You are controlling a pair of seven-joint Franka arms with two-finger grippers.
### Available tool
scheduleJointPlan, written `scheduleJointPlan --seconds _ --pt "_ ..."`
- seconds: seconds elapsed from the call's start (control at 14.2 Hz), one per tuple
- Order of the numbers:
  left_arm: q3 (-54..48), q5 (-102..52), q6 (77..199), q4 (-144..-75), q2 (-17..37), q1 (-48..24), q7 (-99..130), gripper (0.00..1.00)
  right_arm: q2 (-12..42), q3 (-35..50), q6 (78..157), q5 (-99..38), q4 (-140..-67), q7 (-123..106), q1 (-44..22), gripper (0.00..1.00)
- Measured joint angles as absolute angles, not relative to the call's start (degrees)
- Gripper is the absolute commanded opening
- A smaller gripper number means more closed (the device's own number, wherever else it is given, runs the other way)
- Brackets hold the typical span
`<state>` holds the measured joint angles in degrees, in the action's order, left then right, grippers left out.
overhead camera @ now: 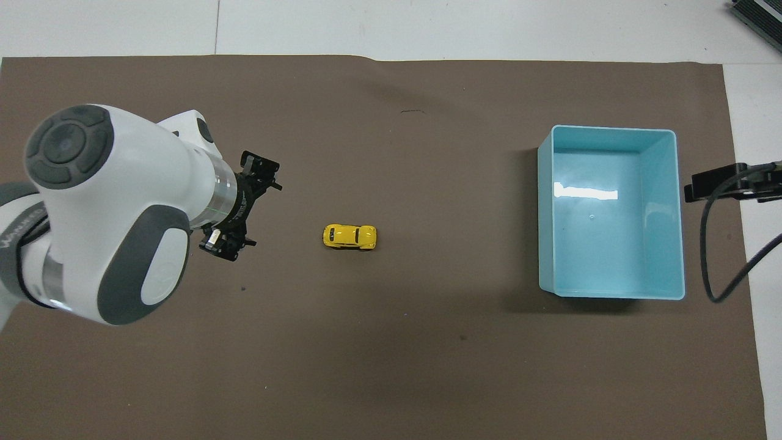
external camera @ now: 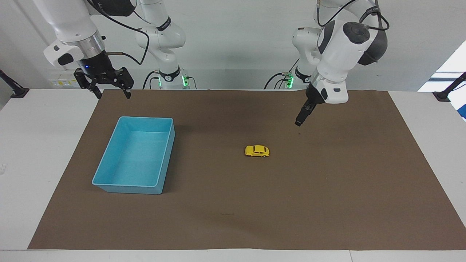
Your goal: Wind up and store yellow beetle car
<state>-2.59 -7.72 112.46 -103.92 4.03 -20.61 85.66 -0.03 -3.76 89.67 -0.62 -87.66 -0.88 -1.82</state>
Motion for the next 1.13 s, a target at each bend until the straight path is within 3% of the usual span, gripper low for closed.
scheduleJointPlan --seconds 0.35,1.13 --pt "-2.60 -7.73 119.31 -104.02 9.95 -24.62 107.39 1.00 -0.03 -3.76 89.67 -0.62 -87.66 -0.89 -1.82 1.00" --pt "-2.58 -7.73 126.58 -105.80 20.91 -31.37 123.04 1.00 -0.03 -3.81 89.67 -0.62 -87.66 -0.88 -1.82 1.00"
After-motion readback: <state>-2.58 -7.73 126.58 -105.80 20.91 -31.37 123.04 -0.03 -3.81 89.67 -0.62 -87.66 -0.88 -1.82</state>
